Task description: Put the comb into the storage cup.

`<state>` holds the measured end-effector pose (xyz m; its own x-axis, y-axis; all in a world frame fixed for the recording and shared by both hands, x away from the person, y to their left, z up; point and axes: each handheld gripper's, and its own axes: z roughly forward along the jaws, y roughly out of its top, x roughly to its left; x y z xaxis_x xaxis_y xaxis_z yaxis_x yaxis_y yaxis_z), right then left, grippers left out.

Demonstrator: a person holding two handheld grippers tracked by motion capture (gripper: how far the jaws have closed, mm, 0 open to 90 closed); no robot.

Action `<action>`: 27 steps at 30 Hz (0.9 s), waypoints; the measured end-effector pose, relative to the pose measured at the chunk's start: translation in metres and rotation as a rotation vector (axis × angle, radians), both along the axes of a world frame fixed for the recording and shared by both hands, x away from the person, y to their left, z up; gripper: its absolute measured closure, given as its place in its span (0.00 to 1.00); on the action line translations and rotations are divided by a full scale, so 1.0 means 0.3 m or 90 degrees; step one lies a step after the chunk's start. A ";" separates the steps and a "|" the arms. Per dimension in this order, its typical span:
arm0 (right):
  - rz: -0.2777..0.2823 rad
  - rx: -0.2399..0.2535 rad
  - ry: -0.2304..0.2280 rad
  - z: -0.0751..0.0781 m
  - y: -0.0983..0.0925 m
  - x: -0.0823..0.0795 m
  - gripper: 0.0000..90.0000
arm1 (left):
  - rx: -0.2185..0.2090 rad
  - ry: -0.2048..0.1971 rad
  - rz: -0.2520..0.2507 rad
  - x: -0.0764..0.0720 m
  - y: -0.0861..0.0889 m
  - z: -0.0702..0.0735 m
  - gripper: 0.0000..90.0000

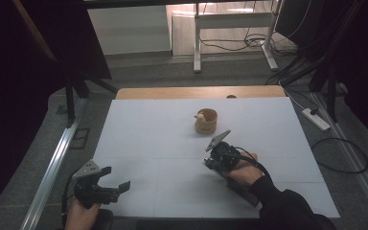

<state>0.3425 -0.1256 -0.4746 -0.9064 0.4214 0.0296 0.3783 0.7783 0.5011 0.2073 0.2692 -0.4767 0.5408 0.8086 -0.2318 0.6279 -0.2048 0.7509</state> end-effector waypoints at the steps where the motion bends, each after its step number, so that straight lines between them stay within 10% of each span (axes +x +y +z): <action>1: 0.001 -0.005 -0.001 -0.006 0.004 0.001 1.00 | 0.000 0.000 0.000 0.000 0.000 0.000 0.02; 27: -0.001 -0.043 0.019 -0.107 0.019 0.041 1.00 | 0.002 -0.001 -0.001 0.001 -0.002 0.000 0.03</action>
